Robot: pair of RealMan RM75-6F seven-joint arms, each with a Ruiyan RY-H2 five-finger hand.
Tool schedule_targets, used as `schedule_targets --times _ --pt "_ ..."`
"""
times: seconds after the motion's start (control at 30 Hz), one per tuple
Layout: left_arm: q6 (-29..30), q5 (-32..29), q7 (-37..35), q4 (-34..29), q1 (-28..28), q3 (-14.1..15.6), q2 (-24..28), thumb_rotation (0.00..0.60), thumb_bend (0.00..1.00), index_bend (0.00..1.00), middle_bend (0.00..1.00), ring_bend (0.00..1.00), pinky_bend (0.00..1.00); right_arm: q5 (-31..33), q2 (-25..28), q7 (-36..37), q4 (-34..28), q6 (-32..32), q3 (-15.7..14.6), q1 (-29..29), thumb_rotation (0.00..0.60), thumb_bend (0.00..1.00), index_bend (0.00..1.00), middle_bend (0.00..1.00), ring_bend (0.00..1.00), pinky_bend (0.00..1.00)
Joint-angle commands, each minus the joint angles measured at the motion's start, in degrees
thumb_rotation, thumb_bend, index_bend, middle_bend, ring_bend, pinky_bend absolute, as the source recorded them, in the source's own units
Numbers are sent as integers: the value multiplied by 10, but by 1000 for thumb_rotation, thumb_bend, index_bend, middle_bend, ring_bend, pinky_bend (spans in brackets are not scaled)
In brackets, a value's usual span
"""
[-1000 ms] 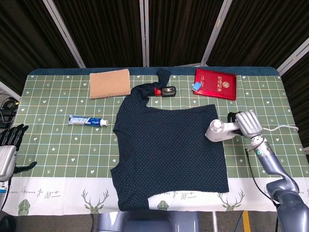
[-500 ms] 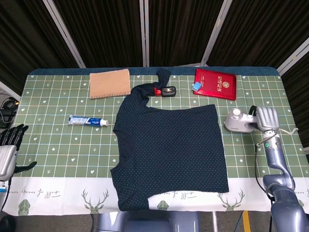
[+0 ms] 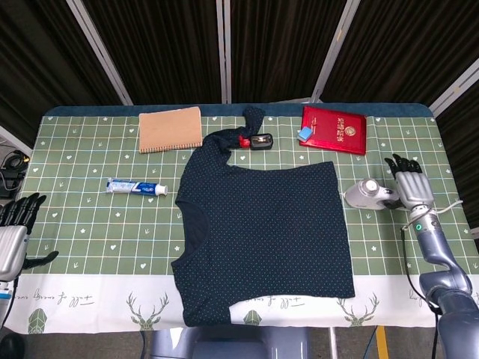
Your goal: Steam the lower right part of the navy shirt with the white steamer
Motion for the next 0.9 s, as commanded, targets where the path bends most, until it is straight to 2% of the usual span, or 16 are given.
schedule_targets --times 0.03,0.23,0.33,0.53,0.73,0.9 --pt "1 4 -5 -2 1 1 3 600 0 0 0 0 0 -15 28 -12 -41 24 -14 -13 600 0 0 0 0 32" --pt "8 17 -19 -4 5 3 10 600 0 0 0 0 0 -27 116 -60 -192 104 -22 -49 600 0 0 0 0 15" --pt "19 30 -30 -7 11 7 15 600 0 0 0 0 0 -22 182 -93 -326 191 -12 -89 600 0 0 0 0 2" --pt "32 54 -44 -9 20 16 20 600 0 0 0 0 0 14 266 -205 -529 262 2 -146 600 0 0 0 0 0" --pt "47 79 -49 -4 30 27 19 600 0 0 0 0 0 31 295 -311 -642 327 1 -192 600 0 0 0 0 0" --pt "55 94 -55 2 37 35 19 600 0 0 0 0 0 30 300 -349 -695 364 -6 -222 600 0 0 0 0 0"
